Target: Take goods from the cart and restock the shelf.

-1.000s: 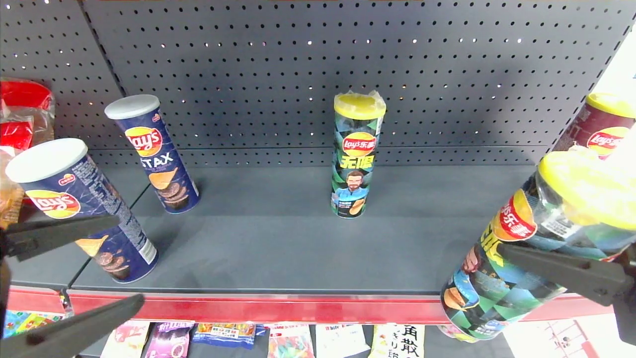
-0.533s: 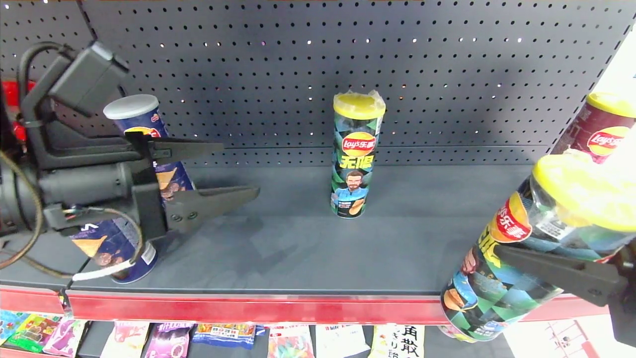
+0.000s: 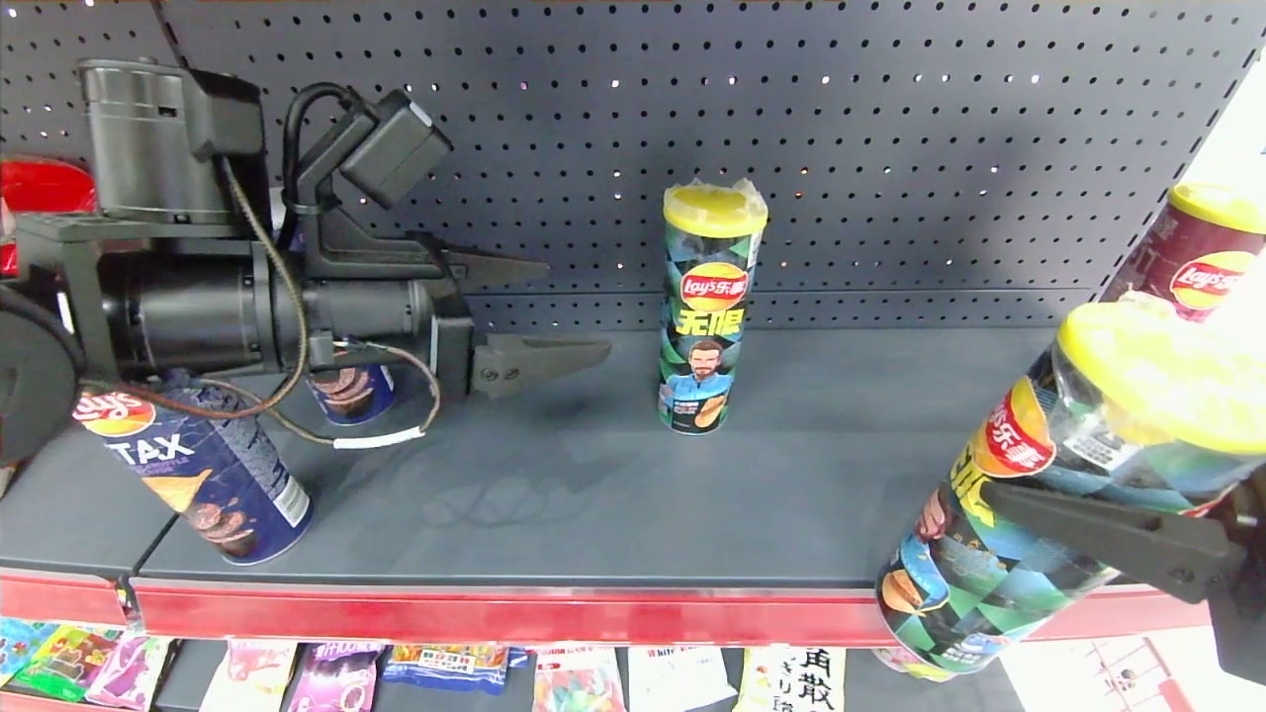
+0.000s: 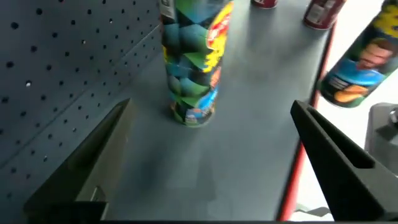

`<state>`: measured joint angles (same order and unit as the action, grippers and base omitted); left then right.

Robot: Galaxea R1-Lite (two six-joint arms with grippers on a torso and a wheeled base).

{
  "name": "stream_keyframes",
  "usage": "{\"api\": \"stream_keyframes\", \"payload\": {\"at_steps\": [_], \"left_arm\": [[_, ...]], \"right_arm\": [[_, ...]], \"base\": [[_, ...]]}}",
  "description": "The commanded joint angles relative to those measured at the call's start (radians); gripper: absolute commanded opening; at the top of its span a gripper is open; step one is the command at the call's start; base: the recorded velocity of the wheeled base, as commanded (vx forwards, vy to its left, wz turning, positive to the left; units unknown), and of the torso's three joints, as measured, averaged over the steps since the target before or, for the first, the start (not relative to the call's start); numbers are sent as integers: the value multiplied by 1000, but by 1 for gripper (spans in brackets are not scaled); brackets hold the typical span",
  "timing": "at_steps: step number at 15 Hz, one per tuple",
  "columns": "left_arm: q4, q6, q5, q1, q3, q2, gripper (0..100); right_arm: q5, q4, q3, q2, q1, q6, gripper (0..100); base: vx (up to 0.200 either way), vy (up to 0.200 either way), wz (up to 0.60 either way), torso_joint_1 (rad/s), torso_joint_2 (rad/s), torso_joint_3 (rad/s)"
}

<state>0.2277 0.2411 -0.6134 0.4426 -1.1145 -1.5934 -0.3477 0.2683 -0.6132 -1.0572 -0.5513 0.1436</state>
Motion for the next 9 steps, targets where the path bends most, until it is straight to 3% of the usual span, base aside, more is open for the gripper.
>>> {"api": "stream_keyframes", "payload": {"at_steps": [1, 9], "left_arm": [[-1, 3, -2, -1, -64, -89, 100], [-7, 1, -66, 16, -266, -246, 100]], "right_arm": [[1, 0, 0, -1, 1, 1, 0], [6, 0, 0, -6, 2, 1, 0]], "base": [[0, 0, 0, 0, 0, 0], [0, 0, 0, 0, 0, 0]]}}
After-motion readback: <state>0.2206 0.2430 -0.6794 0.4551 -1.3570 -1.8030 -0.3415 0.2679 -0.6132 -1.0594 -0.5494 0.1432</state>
